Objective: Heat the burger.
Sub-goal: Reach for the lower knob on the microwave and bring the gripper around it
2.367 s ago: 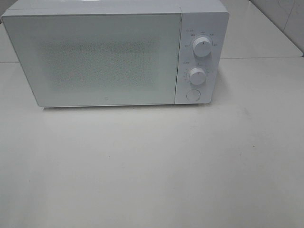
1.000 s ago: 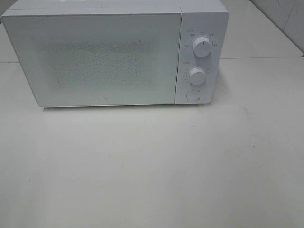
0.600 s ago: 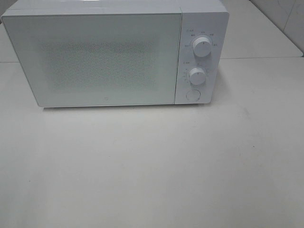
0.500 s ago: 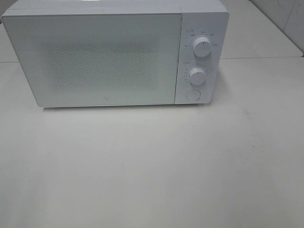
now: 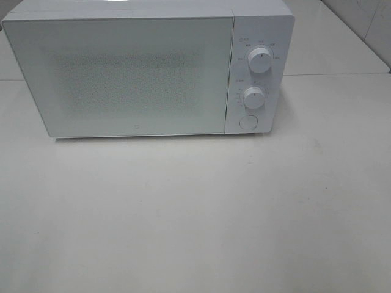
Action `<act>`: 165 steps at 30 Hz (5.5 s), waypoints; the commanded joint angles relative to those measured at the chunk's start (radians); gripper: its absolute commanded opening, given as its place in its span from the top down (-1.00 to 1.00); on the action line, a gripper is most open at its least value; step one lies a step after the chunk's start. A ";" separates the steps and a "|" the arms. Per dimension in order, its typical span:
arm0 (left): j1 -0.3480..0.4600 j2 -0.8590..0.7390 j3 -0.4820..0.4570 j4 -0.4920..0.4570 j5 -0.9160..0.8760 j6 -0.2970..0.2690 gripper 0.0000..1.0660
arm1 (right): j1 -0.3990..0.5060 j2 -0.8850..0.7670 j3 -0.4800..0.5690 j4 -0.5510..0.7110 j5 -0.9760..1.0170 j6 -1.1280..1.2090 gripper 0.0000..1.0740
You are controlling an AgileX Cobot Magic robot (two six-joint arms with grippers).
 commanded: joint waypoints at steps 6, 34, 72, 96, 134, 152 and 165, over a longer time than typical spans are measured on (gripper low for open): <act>0.002 -0.022 0.000 -0.009 -0.001 0.003 -0.83 | -0.002 0.131 -0.004 -0.033 -0.104 -0.013 -0.42; 0.002 -0.022 0.000 -0.009 -0.001 0.003 -0.83 | -0.002 0.587 -0.004 -0.044 -0.652 -0.013 -0.42; 0.002 -0.022 0.000 -0.009 -0.001 0.003 -0.83 | 0.505 1.298 0.136 0.639 -1.767 -0.421 -0.42; 0.002 -0.022 0.000 -0.009 -0.001 0.003 -0.83 | 0.791 1.524 -0.007 0.911 -1.934 -0.417 -0.42; 0.002 -0.016 0.000 -0.005 -0.001 0.003 -0.83 | 0.667 1.806 -0.343 0.878 -1.939 -0.416 -0.42; 0.002 -0.016 0.000 -0.005 -0.001 0.003 -0.83 | 0.661 1.822 -0.370 0.853 -1.933 -0.425 -0.35; 0.002 -0.016 0.000 -0.005 -0.001 0.003 -0.83 | 0.661 1.817 -0.370 0.851 -1.933 -0.432 -0.06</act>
